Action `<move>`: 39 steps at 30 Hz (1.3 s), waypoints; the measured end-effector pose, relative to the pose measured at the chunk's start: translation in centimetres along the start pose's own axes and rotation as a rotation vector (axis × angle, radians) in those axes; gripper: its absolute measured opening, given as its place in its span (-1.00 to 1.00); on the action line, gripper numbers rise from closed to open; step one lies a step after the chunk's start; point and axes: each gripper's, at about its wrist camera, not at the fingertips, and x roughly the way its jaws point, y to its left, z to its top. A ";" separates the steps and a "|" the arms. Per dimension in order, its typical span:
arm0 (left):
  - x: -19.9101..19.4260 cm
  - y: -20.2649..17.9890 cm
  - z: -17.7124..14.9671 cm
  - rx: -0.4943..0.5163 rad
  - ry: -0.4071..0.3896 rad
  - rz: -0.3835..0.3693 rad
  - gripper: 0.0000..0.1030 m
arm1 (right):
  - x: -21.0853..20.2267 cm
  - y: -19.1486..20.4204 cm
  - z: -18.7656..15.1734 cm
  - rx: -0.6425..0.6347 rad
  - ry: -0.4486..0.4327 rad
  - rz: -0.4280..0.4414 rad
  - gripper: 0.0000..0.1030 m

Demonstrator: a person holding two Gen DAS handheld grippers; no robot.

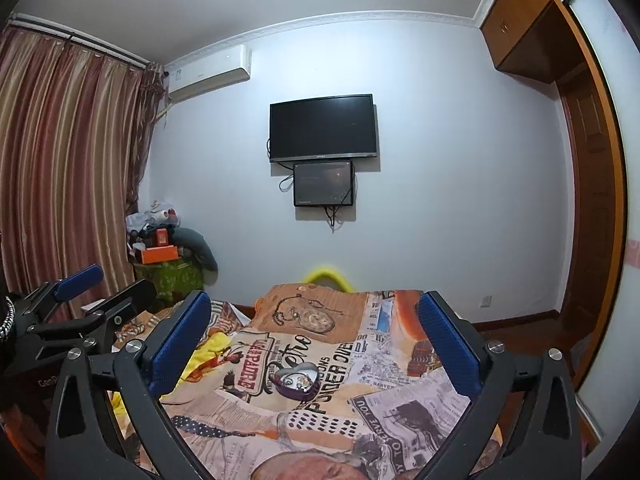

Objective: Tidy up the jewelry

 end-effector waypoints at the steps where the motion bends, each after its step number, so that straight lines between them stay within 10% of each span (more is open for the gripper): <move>1: 0.0 -0.1 -0.1 0.004 0.001 0.002 0.93 | -0.5 -0.2 -0.4 0.004 0.003 -0.001 0.99; 39: 2.1 -0.7 -1.1 0.005 0.073 -0.008 0.94 | -0.2 -0.8 -0.5 0.009 0.053 -0.009 0.99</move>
